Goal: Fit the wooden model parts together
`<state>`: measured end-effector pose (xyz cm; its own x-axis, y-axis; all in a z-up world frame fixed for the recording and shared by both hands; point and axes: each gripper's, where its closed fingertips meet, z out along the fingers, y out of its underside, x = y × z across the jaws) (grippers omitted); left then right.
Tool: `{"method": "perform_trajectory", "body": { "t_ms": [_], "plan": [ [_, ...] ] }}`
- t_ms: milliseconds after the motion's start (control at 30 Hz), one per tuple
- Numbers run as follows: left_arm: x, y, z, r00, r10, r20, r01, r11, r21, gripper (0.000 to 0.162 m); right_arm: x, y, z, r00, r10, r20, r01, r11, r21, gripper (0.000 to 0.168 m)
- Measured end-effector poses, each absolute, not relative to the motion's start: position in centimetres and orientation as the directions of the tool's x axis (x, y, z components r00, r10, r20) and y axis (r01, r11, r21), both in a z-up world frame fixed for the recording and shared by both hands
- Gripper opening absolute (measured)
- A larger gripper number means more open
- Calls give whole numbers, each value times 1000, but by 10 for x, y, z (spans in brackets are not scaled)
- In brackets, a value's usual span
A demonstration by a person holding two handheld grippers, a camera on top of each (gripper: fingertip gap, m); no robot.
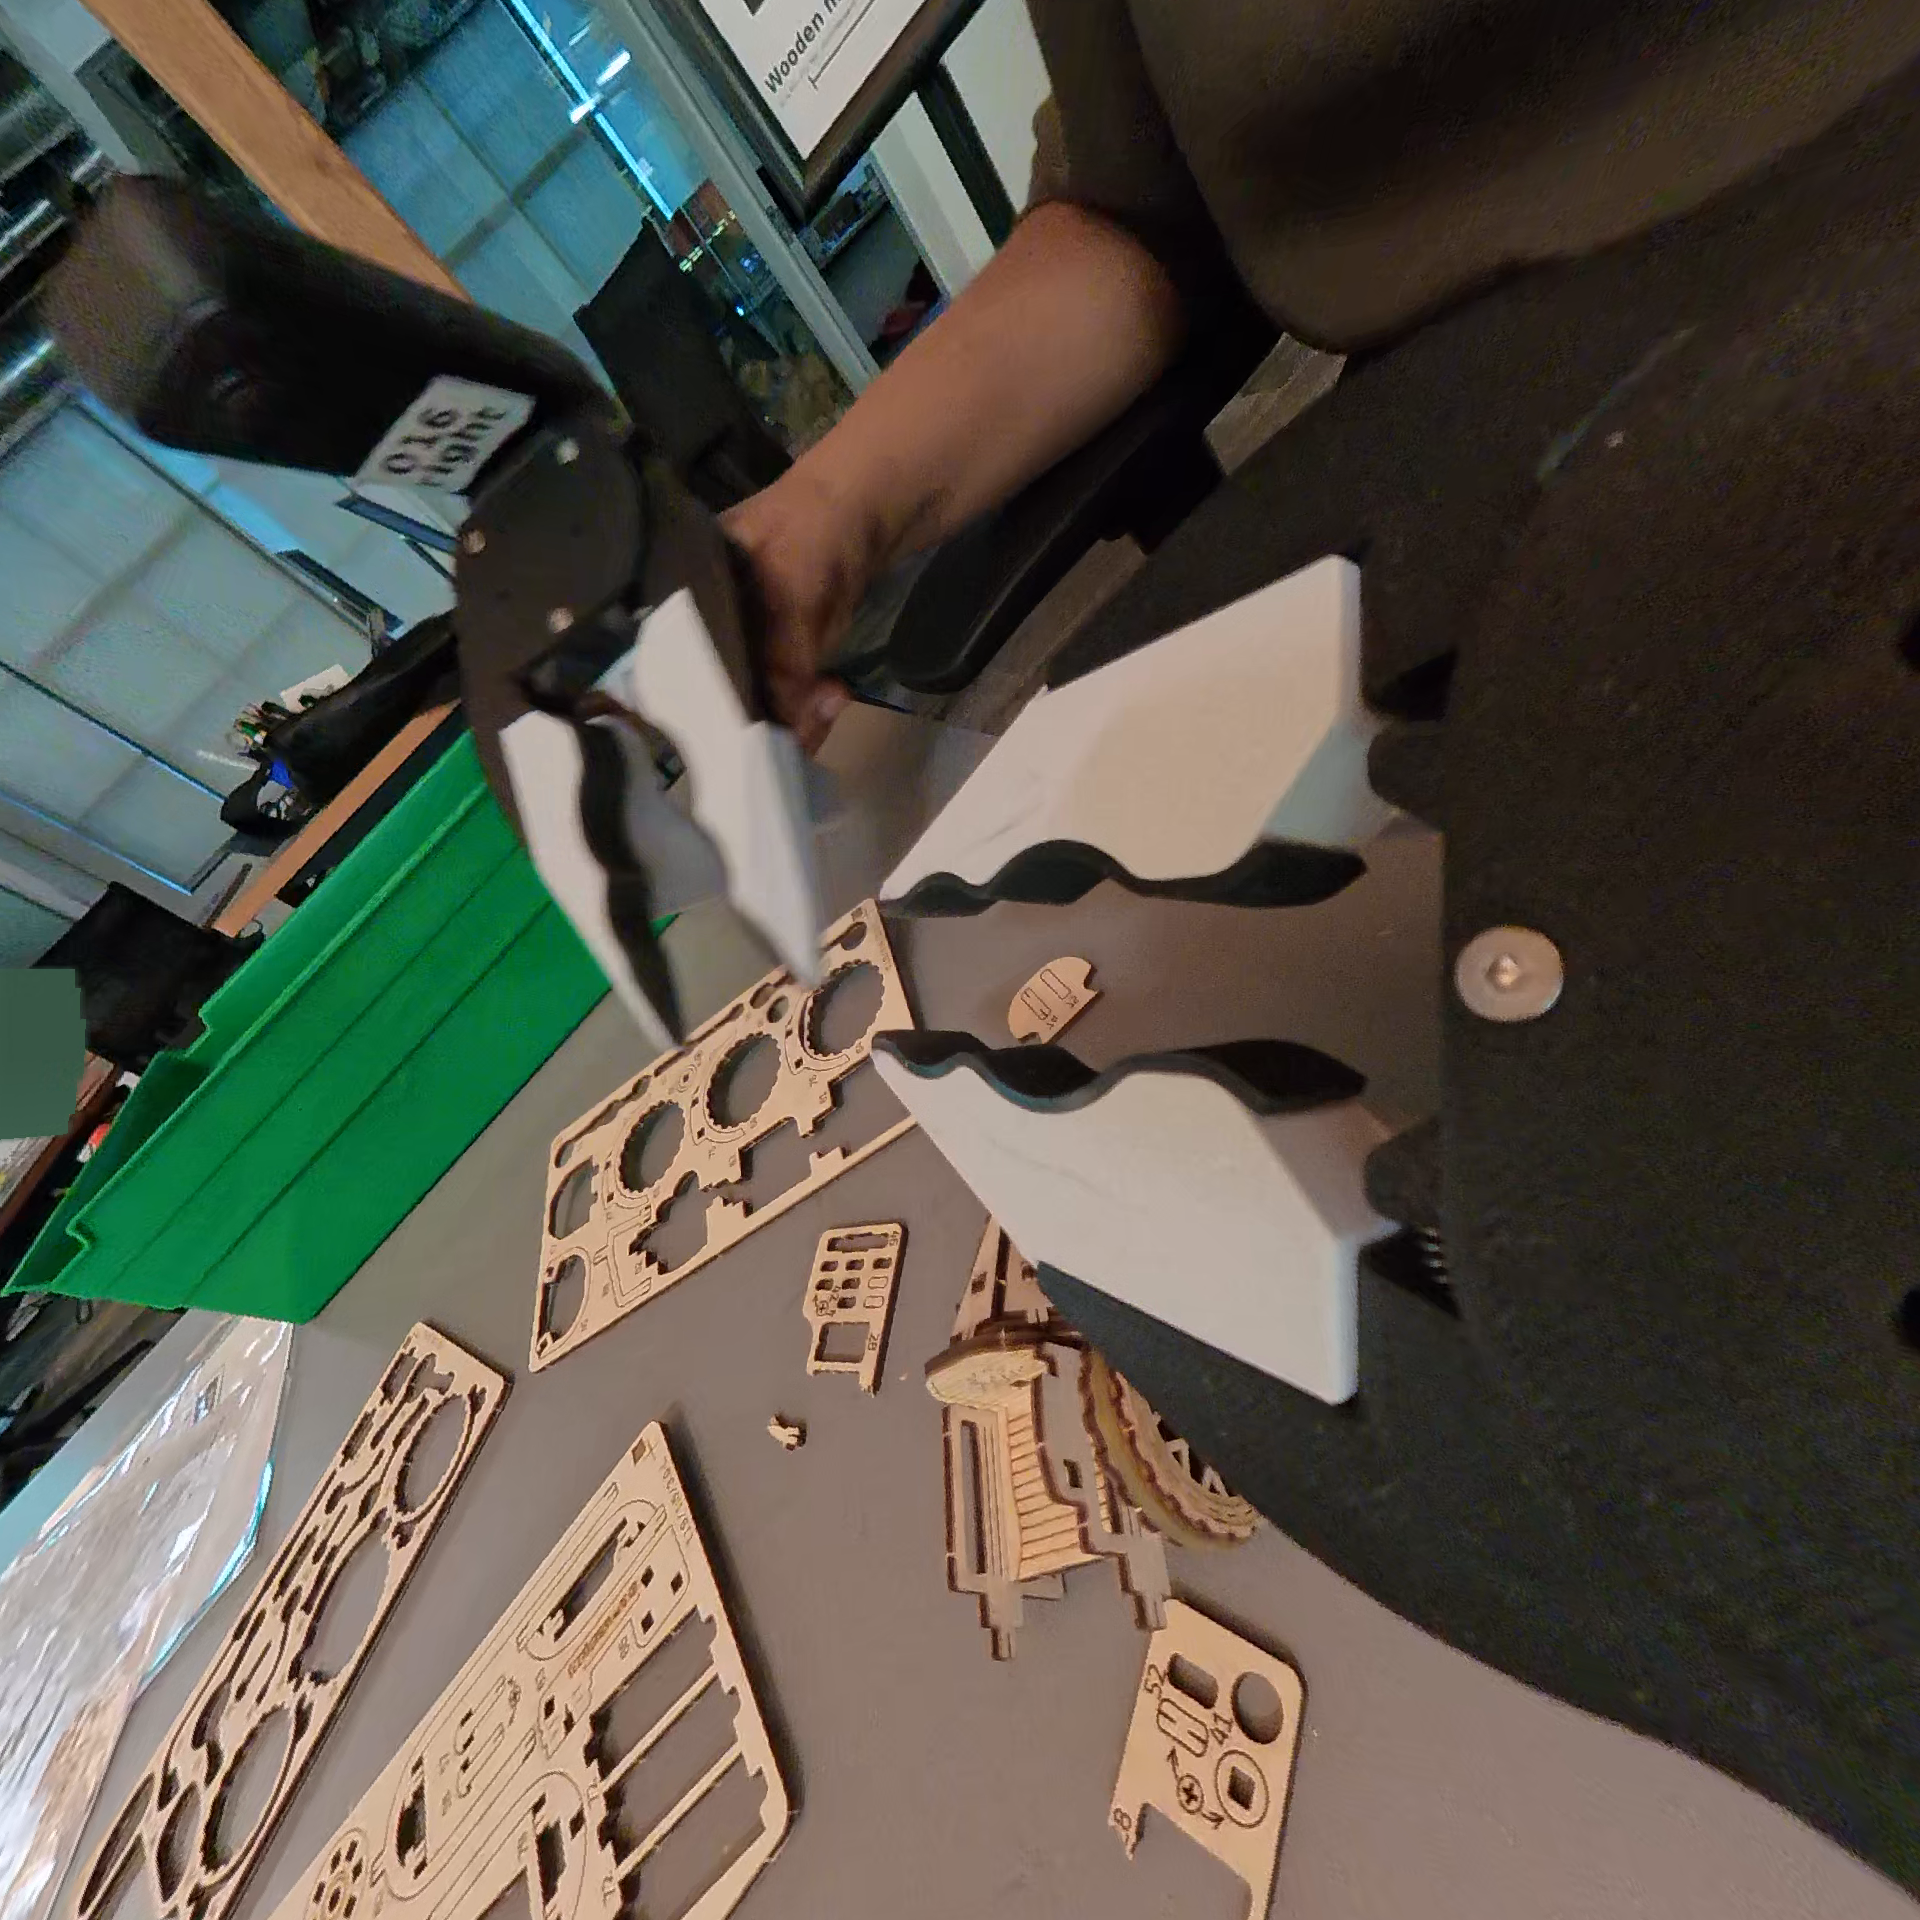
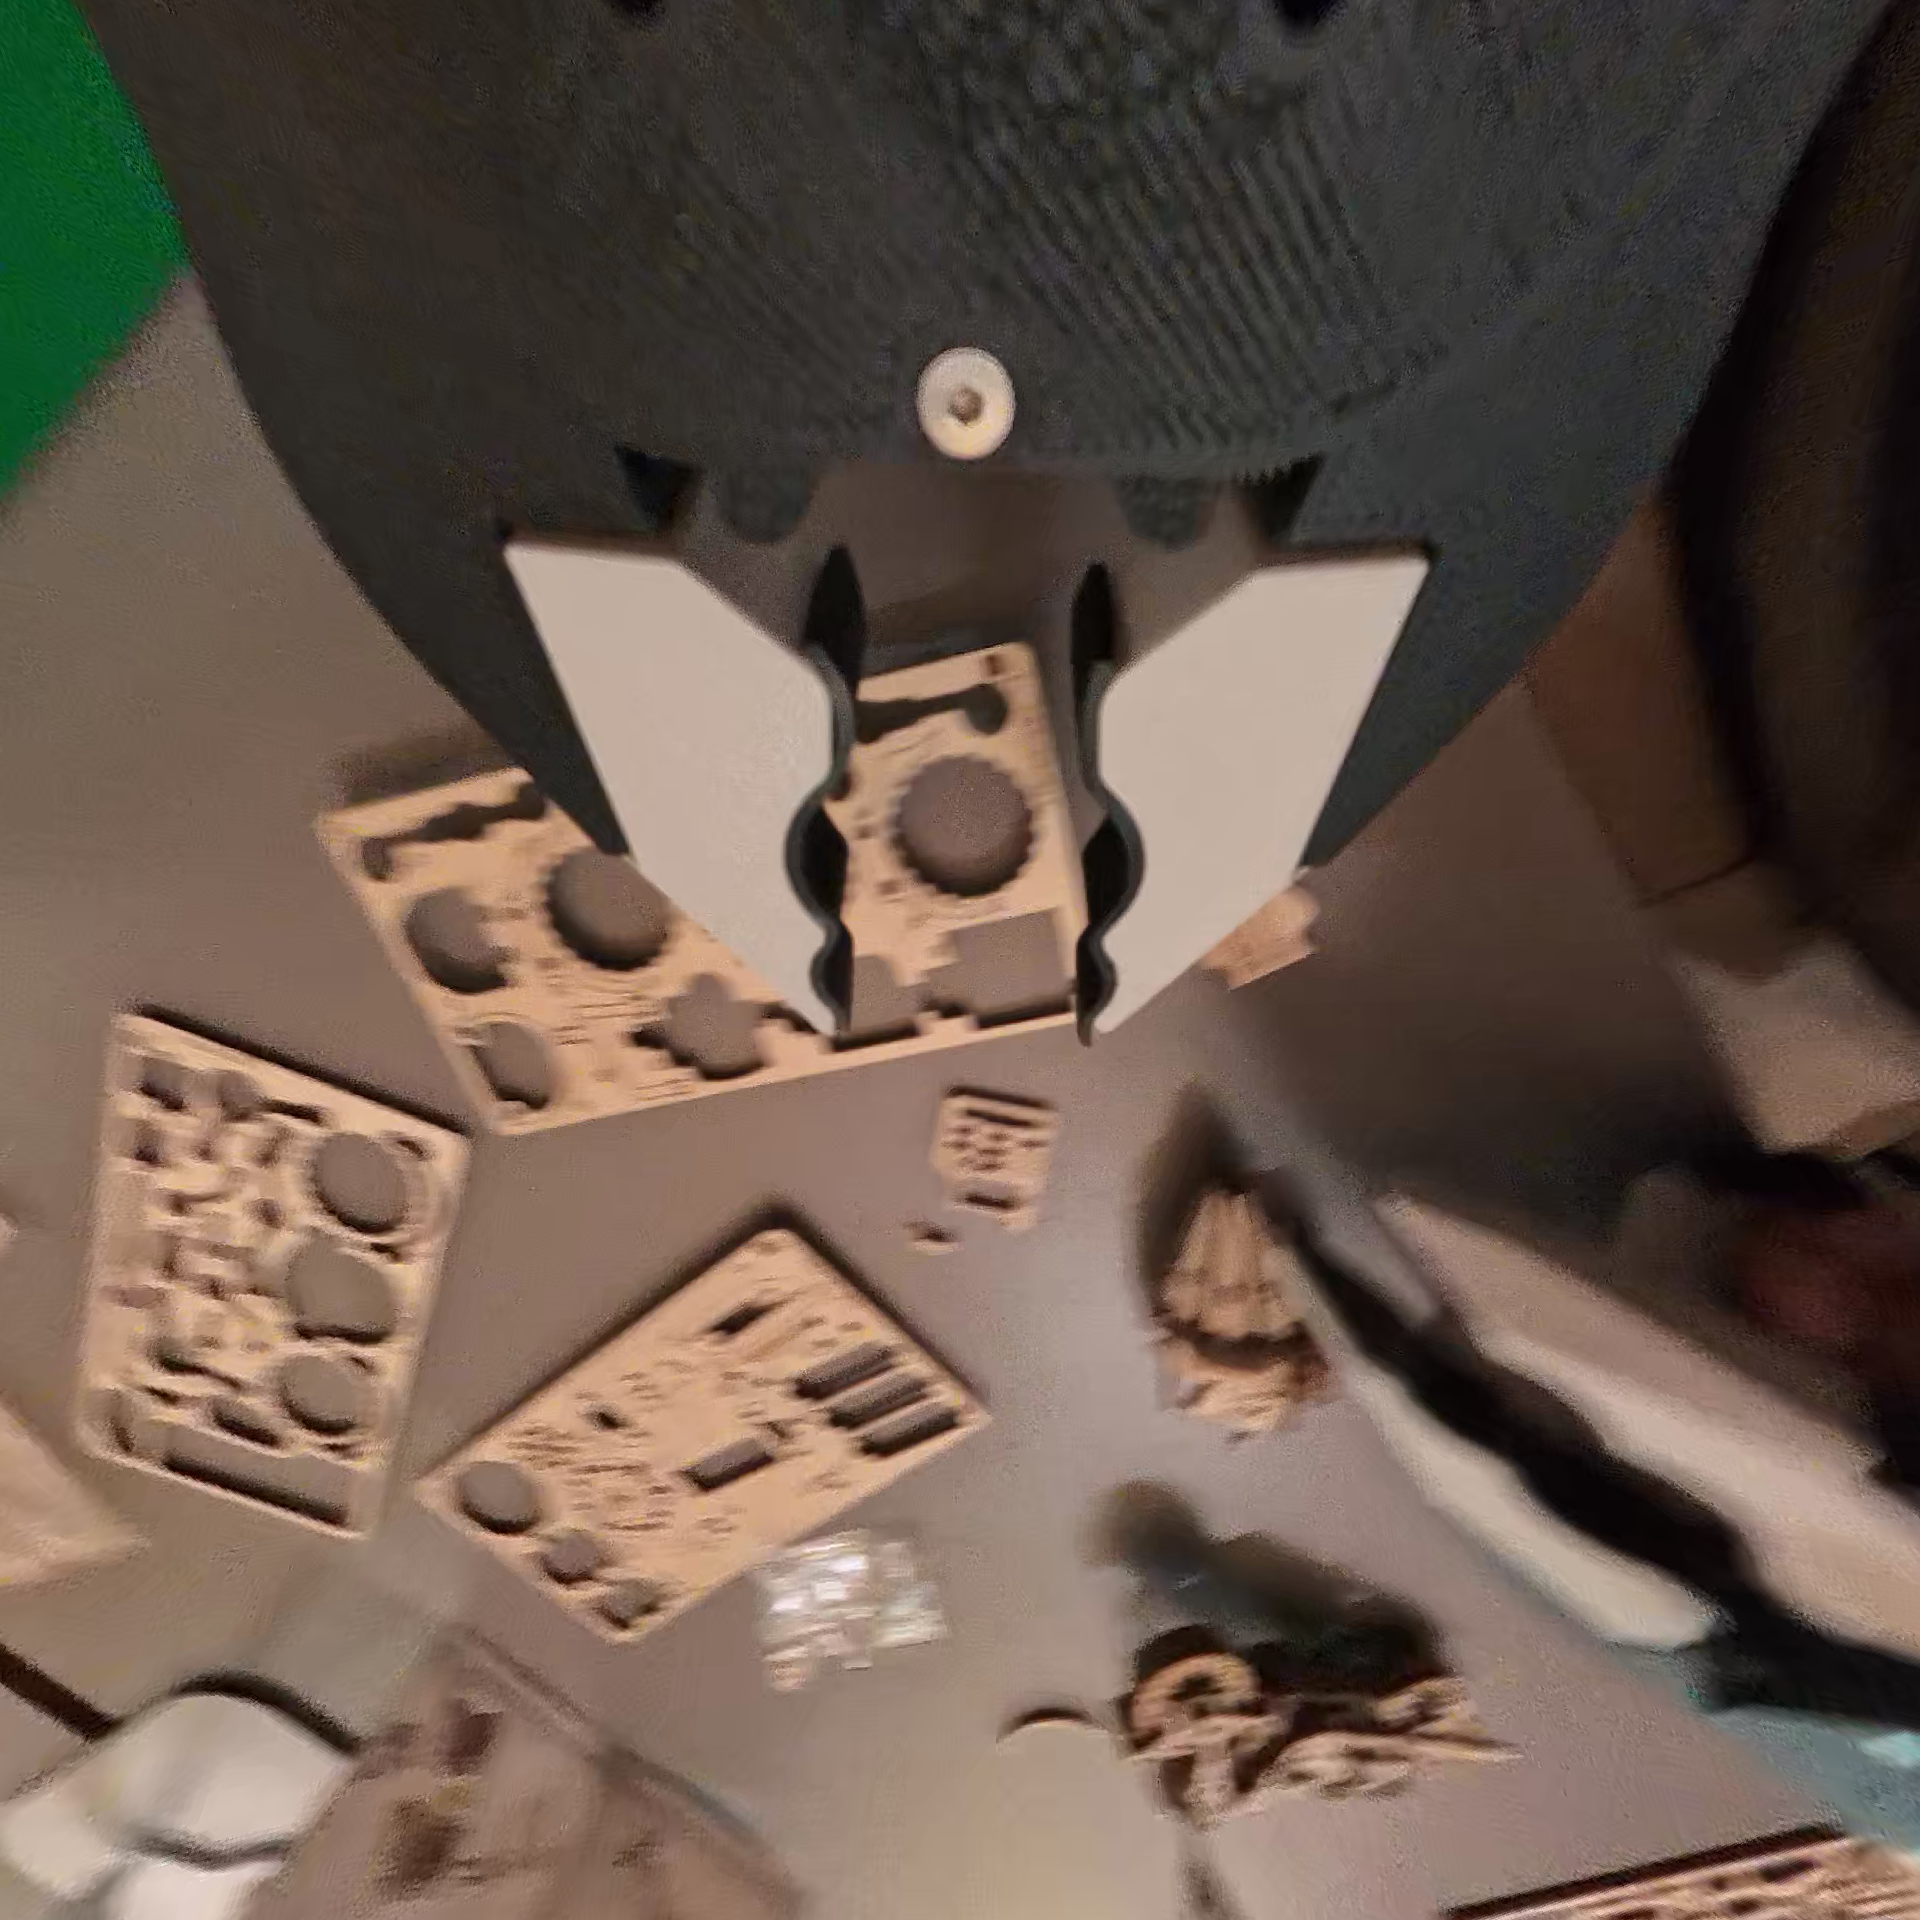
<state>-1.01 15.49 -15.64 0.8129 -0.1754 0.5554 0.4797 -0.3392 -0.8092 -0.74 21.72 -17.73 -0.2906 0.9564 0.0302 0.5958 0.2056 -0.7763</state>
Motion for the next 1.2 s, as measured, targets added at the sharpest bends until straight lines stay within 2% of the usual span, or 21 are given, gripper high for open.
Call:
{"method": "perform_trajectory", "body": {
  "t_ms": [167, 367, 533, 733, 867, 1000, 1067, 1200],
  "plan": [
    [-7, 155, -157, 814, -184, 552, 472, -345, -811, 19, 26, 199, -216, -335, 941, -45, 682, 209, -701, 39],
    [-3, 156, -157, 811, -191, 553, 469, -354, -810, 19, 34, 258, -214, -149, 980, 133, 718, 200, -667, 25],
    [-5, 156, -157, 805, -187, 563, 482, -349, -804, 19, 34, 263, -194, -101, 991, 90, 667, 135, -733, 32],
    [-4, 156, -157, 804, -191, 563, 480, -350, -804, 19, 50, 296, -205, 28, 986, 161, 751, 86, -655, 38],
    [-4, 156, -157, 793, -194, 577, 493, -353, -796, 19, 48, 292, -215, 25, 998, 52, 746, 16, -666, 39],
    [-3, 156, -157, 788, -198, 583, 497, -356, -792, 19, 44, 273, -211, -58, 993, -104, 706, -33, -708, 47],
    [-3, 156, -157, 787, -199, 584, 497, -357, -791, 19, 46, 273, -207, -64, 991, -122, 698, -43, -715, 50],
    [-2, 156, -157, 783, -201, 589, 501, -358, -788, 19, 53, 279, -207, -75, 994, -83, 707, -6, -707, 37]
  ]
}}
